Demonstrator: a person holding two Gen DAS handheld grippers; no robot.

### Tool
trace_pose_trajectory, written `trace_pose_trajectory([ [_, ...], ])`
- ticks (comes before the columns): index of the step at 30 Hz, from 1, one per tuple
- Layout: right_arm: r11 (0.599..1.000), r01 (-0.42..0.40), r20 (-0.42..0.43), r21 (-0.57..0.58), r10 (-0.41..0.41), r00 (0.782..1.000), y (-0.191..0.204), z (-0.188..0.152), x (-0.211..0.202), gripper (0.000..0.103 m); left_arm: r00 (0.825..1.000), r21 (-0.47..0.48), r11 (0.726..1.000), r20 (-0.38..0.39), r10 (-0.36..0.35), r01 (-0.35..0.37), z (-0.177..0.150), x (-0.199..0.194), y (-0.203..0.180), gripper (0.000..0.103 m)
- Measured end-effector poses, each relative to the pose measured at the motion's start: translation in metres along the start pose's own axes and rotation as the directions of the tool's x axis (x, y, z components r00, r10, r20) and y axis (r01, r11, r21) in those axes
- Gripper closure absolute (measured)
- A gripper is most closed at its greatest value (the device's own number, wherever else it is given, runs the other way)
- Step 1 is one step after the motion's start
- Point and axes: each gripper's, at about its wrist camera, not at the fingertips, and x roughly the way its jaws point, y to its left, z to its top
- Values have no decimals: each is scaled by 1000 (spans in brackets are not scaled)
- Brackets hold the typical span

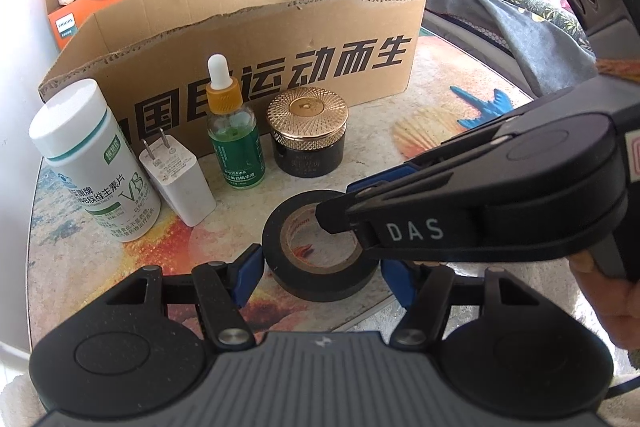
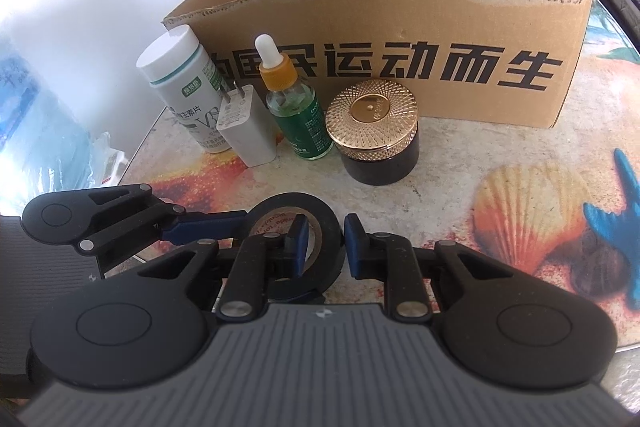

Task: Organize rigid objects
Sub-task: 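Lift the black tape roll with the right tool over the box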

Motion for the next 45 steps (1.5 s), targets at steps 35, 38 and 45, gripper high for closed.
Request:
trace_pose_trajectory([
  [35,971,83,314,-223,-9,949,72,77,-103,84,944,35,990,306,123,-140,64,-111,19,38],
  [38,970,75,321,-233,4,947,70,104,-104,84,942,28,990,312,120,-135,87,-113,31,38],
  [45,970,40,293,-239,32,956,56,166,-91,84,952,29,989,278,130,-144,139,-97,56,38],
])
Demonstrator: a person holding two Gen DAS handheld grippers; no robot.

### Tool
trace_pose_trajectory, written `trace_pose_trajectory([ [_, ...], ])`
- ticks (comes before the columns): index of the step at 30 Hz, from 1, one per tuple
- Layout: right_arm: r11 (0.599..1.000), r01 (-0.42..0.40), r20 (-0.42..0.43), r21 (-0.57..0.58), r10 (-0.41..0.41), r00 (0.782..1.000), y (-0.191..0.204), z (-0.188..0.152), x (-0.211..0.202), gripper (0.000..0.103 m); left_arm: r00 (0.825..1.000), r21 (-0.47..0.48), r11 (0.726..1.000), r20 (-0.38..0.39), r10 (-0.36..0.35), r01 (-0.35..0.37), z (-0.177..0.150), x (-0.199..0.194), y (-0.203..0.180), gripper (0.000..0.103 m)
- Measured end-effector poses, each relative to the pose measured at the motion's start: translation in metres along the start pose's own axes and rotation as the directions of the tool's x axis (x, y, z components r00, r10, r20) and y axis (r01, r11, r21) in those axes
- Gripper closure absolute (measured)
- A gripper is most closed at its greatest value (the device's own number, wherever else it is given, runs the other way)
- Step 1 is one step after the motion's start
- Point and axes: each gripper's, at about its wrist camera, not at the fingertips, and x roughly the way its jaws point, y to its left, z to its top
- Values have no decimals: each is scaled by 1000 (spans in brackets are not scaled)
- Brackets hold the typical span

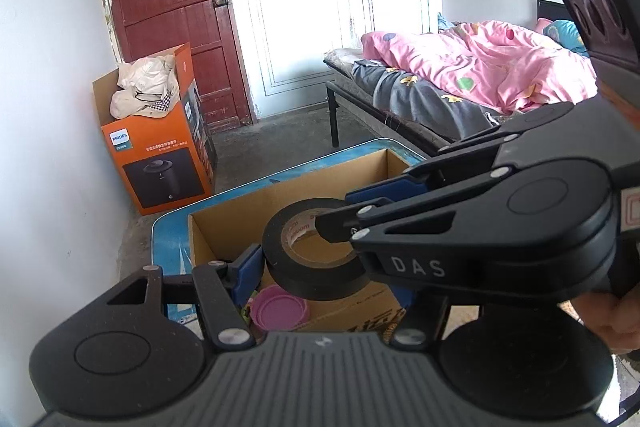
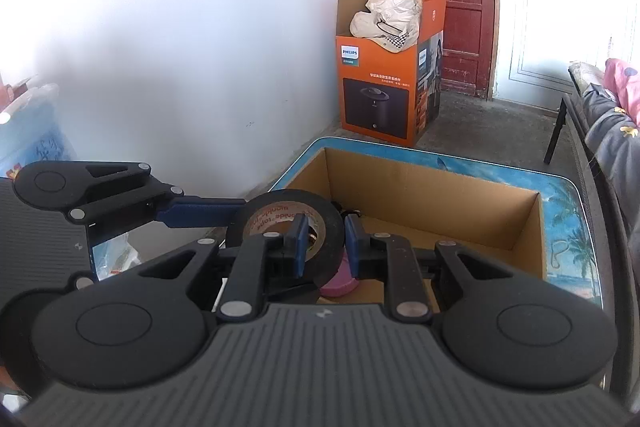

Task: Organize rigid objects
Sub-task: 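Lift the black tape roll with the right tool over the box, then lower the tape roll into the box and open the right tool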

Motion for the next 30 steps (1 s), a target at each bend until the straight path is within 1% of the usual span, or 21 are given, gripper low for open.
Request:
trace_pose_trajectory([
  [4,1000,-21,-40,19,22,999,-22,22,27,84,999,8,1000,-46,3,-3,19,28,11,38],
  [8,998,-45,-101,47,50,994,-46,38,62,84,992,-1,1000,-125,-9,9,32,63,23,38],
  [11,994,-65,-156,83,77,985,-66,44,93,84,981,-11,1000,-193,-22,20,40,95,33,38],
  [15,989,-83,-232,120,109,967,-90,45,137,84,960,-21,999,-279,-35,30,46,140,46,38],
  [19,986,-86,-317,145,128,940,-106,40,180,85,929,-32,999,-367,-53,44,44,183,54,38],
  [24,977,-84,-405,194,158,901,-119,27,228,85,879,-64,996,-470,-79,55,33,230,66,38],
  [27,979,-75,-438,191,154,886,-123,19,249,85,848,-83,995,-521,-98,64,27,251,69,38],
  [30,980,-70,-461,184,149,875,-125,15,265,85,825,-80,994,-556,-102,70,21,265,68,38],
])
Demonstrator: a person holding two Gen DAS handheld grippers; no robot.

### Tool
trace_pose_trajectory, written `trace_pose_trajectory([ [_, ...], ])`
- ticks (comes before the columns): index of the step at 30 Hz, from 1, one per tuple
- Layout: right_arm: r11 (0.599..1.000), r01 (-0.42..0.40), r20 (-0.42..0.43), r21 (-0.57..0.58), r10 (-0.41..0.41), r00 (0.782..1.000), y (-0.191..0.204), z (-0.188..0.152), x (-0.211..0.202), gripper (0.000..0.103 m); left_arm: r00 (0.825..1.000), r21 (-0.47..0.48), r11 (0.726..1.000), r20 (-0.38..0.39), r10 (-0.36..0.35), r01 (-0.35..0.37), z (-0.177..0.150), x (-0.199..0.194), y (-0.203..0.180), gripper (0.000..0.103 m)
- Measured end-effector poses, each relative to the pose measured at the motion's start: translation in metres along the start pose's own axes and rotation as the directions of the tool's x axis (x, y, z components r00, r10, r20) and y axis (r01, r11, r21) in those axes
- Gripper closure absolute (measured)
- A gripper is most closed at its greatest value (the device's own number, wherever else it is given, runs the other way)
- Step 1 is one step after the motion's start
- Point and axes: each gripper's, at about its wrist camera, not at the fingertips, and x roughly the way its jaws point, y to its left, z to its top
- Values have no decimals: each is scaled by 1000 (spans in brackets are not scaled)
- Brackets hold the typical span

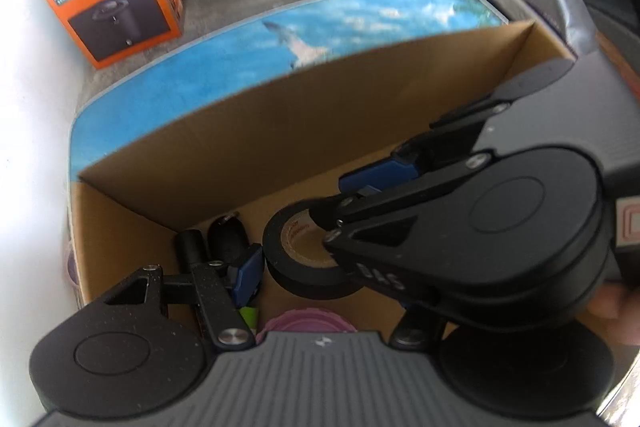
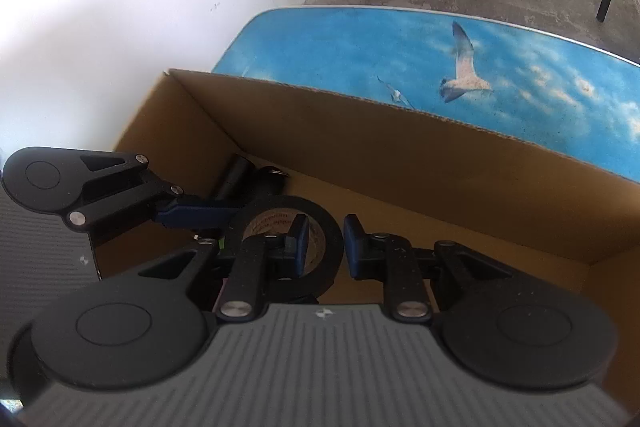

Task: Organize rigid objects
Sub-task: 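Lower the tape roll into the box and open the right tool, then move the right tool back to the gold-lidded black jar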

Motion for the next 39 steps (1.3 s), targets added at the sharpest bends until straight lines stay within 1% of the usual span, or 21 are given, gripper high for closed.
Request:
trace_pose_trajectory([
  [2,1000,11,-5,2,-11,1000,-1,1,5,83,1000,4,1000,-6,0,0,2,3,0,38],
  [5,1000,8,-7,21,-8,1000,-8,5,10,82,1000,-1,1000,11,-1,1,2,-1,0,38],
  [9,999,-15,26,51,14,1000,-14,3,-3,80,999,-10,1000,50,-4,5,-1,-18,0,36],
  [12,997,-37,77,70,32,997,-15,-1,-26,78,996,-9,1000,92,10,-9,-11,-39,-4,34],
  [15,995,-52,143,80,40,989,-13,-8,-59,78,991,-10,1000,136,23,-22,-20,-63,-8,34],
  [21,994,-87,298,64,64,952,-1,-34,-136,76,973,-5,1000,227,29,-29,-40,-117,-19,33],
  [24,995,-94,326,42,76,942,10,-46,-158,75,964,-23,999,262,36,-31,-55,-143,-24,33],
  [26,993,-113,318,34,97,943,16,-53,-163,75,959,-51,998,282,34,-20,-65,-158,-24,32],
  [28,989,-141,290,39,124,949,21,-57,-160,75,949,-84,996,314,27,0,-80,-173,-22,31],
  [30,987,-153,251,52,136,958,23,-58,-150,75,937,-117,993,348,21,21,-97,-186,-15,29],
  [32,983,-163,198,80,145,970,26,-56,-133,75,926,-153,988,375,31,29,-119,-190,-11,27],
  [34,971,-197,138,138,178,974,22,-50,-111,75,919,-188,982,392,54,23,-141,-192,-7,27],
  [36,950,-226,86,217,212,973,15,-41,-87,75,911,-213,977,404,87,2,-162,-191,-5,27],
  [38,927,-242,38,287,241,970,9,-32,-61,75,903,-244,970,413,115,-11,-181,-188,-1,23],
  [39,918,-240,18,316,247,969,6,-27,-49,75,901,-259,966,415,122,-11,-188,-187,2,22],
])
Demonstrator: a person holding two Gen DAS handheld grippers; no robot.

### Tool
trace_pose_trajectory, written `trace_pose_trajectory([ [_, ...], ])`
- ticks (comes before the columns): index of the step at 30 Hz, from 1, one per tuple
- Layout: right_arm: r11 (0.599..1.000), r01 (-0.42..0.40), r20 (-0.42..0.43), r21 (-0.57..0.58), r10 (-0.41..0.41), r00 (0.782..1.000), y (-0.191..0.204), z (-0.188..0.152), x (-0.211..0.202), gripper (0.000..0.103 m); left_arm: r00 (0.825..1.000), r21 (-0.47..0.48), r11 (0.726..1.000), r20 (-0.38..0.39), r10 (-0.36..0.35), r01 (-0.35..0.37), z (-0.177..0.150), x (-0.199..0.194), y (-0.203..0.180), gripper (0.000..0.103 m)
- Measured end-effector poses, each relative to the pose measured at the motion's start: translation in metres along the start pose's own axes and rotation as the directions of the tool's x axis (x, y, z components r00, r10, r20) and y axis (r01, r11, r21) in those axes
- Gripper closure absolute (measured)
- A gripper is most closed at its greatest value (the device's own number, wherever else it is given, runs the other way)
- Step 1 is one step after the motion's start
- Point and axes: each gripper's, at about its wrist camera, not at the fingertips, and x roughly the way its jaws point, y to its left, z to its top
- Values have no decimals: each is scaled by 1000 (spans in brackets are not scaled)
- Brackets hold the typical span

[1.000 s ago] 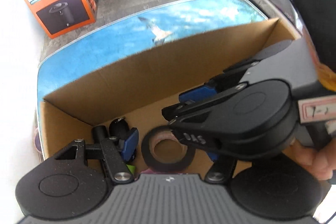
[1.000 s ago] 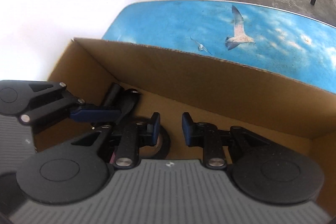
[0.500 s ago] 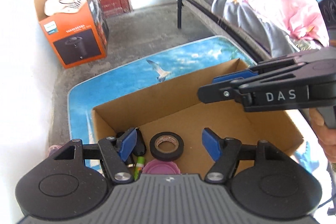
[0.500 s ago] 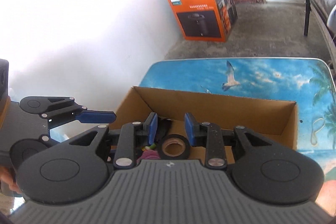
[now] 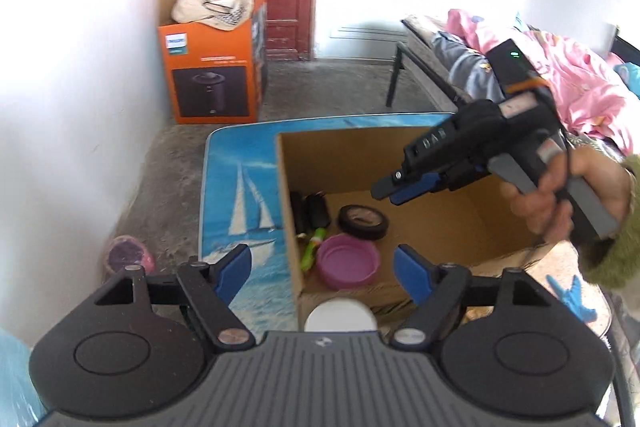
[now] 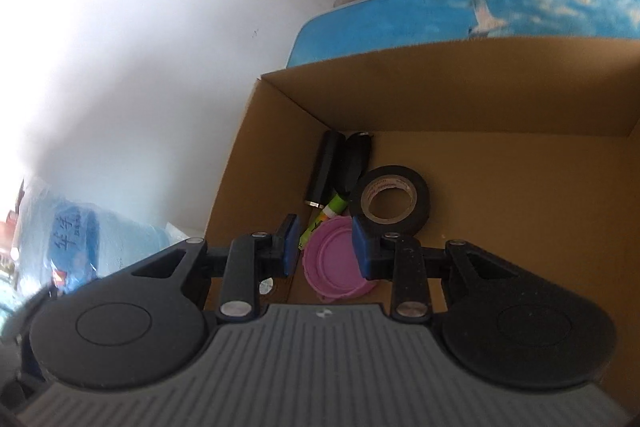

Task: Organize rigid objects
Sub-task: 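Move the right tool back to the gold-lidded black jar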

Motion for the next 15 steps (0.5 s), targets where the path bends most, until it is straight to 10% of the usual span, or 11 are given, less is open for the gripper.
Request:
trace_pose_trajectory([
  [8,984,92,-115,151,-75,991,-31,31,75,73,1000,-84,996,-2,8,-8,-29,-6,41,22],
  [15,979,115,-39,170,-110,993,-36,40,70,71,999,-94,996,41,10,-6,-38,-13,50,16],
])
